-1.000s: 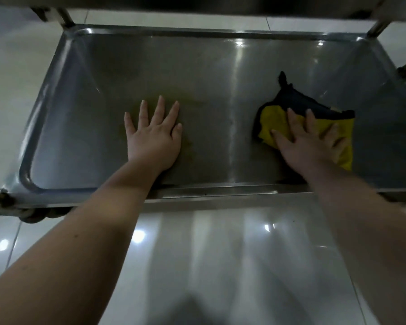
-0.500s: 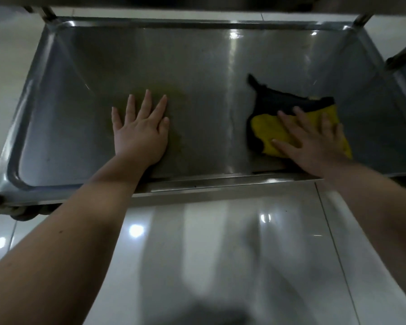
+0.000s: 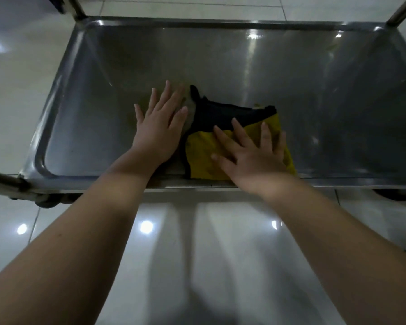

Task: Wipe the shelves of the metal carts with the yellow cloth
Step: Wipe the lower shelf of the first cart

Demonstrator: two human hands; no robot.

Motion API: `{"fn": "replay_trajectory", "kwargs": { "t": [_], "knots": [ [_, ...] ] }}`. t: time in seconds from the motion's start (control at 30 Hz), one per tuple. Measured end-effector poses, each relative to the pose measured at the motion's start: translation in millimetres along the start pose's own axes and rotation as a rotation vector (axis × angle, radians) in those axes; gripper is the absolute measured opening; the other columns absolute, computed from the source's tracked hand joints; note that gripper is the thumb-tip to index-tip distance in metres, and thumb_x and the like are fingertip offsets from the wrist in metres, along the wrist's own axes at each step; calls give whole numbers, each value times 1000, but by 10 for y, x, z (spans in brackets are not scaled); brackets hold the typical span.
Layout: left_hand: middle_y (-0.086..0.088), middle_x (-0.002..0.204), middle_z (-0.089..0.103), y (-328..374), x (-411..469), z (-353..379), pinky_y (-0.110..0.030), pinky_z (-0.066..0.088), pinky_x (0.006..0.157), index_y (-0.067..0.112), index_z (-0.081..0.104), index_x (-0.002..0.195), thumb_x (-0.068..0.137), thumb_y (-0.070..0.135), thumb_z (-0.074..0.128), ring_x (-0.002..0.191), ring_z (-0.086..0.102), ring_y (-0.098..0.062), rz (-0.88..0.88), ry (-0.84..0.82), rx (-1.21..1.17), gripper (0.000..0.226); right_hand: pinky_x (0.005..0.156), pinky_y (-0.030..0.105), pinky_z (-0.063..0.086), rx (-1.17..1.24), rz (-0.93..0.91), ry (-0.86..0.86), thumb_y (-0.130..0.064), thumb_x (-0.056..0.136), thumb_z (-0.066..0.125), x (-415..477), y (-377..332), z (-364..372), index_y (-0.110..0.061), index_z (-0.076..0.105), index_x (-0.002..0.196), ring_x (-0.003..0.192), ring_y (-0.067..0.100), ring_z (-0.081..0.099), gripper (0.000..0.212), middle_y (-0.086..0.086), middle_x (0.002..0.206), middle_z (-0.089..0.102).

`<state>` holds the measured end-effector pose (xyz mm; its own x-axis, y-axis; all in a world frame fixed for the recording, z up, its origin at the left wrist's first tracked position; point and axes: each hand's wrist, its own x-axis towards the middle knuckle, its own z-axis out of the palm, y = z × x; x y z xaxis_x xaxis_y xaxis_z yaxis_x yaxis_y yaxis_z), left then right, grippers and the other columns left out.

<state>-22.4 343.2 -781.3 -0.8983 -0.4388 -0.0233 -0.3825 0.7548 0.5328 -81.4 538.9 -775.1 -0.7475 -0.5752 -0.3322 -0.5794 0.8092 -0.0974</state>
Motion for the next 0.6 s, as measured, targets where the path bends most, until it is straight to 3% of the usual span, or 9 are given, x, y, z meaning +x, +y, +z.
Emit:
{"fn": "replay_trajectory", "kwargs": {
  "t": [0.13,0.2,0.3,0.43,0.6],
  "knots": [
    [-2,165,13,483,-123,160,-47,-4,121,24,23,156,95,52,31,152,3,-25,156,-17,231,68,119,58,5,156,63,404,-55,97,27,212,511,-180,-34,34,150,148,40,10,58,-2,161,27],
    [-4,166,7,881,-202,433,-51,-5,121,26,16,157,99,52,28,152,-1,-28,226,-124,313,65,121,51,11,416,124,445,-47,98,35,356,756,-241,-26,43,146,149,36,13,54,5,158,33],
    [3,165,-9,1251,-275,796,-70,-14,108,45,0,154,99,63,18,149,-16,-35,271,-280,385,61,123,40,4,710,216,387,-37,105,36,442,911,-202,-29,43,147,151,20,9,43,2,161,26],
    [8,162,-22,1092,-249,795,-78,-16,98,54,-8,150,92,74,13,142,-31,-43,231,-262,434,65,121,45,-4,415,135,335,-43,106,26,441,933,-32,-36,36,150,151,21,8,45,-5,160,28],
    [8,162,-23,253,-347,268,-78,-12,103,62,-13,144,80,87,19,145,-26,-41,12,-169,462,76,117,58,-3,87,135,233,-62,98,31,499,841,0,-45,21,152,150,34,-2,57,-13,164,10]
  ]
}}
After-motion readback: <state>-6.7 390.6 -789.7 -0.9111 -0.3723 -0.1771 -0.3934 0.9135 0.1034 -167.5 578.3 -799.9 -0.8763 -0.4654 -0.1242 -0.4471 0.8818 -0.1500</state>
